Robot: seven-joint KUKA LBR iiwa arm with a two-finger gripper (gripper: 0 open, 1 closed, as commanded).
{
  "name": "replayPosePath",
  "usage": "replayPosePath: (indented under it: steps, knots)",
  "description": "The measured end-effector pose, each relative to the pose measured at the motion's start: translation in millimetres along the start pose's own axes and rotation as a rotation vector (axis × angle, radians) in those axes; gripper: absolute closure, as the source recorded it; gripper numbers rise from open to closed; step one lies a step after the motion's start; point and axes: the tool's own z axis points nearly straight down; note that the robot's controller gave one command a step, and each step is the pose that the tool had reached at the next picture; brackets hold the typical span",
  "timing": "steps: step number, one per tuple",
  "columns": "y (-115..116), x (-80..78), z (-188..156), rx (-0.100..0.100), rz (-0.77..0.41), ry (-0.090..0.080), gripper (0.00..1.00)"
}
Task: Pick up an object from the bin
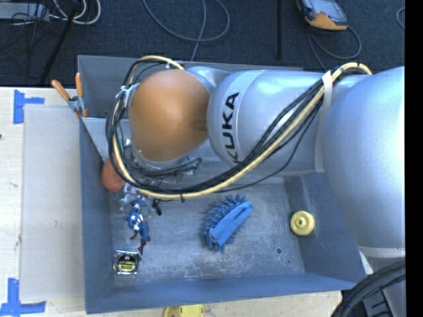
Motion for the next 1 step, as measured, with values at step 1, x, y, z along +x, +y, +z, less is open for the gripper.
replayPosePath:
  steps: [1]
  knots:
    - [-0.2,-0.6,-31.5,0.001,0.002,-0.002,1.00]
